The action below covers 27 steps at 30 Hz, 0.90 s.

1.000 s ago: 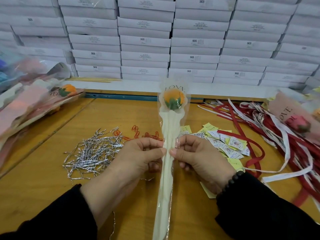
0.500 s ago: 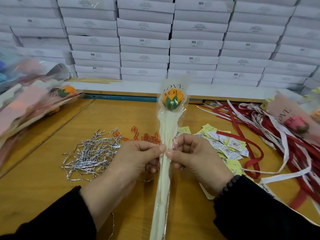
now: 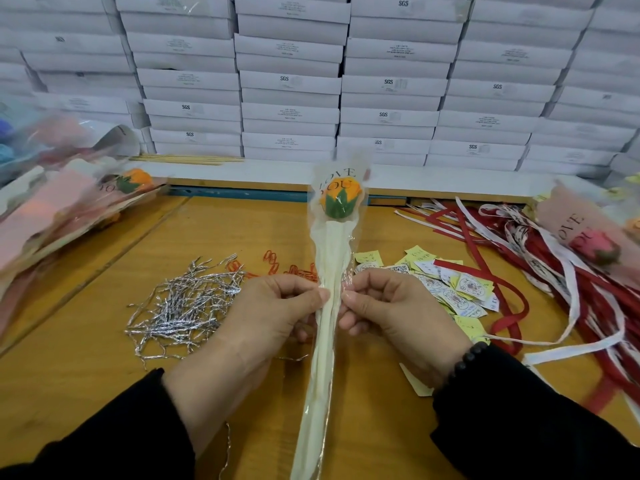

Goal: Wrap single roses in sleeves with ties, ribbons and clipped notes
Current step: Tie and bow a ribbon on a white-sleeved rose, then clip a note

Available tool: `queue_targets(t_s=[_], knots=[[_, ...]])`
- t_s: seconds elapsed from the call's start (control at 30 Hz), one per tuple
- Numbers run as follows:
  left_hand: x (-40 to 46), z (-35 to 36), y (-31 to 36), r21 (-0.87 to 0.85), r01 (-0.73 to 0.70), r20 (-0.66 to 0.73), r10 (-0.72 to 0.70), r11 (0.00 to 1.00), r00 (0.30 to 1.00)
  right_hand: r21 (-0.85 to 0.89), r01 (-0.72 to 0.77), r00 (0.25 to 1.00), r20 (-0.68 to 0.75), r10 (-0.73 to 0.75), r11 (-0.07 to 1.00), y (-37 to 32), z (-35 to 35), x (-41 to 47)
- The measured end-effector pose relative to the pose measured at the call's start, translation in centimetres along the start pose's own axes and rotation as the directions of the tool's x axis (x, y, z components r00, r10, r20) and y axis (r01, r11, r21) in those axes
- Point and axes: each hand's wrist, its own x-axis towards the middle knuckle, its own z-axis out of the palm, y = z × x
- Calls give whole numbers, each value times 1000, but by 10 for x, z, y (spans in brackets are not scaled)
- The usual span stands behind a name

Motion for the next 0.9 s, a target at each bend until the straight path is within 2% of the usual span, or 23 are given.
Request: queue_targets(t_s=[0.43, 0.73, 0.9], knots=[[-2, 1, 0, -25, -9, 86, 11, 1000, 996, 104, -97, 995, -21, 100, 990, 2, 1, 1], [-2, 2, 1, -153, 148, 128, -129, 977, 983, 80, -58, 998, -25, 60, 995, 1, 3, -1], [-5, 3, 3, -39, 61, 76, -58, 997, 995, 56, -33, 998, -53, 36, 998, 5, 3, -1]])
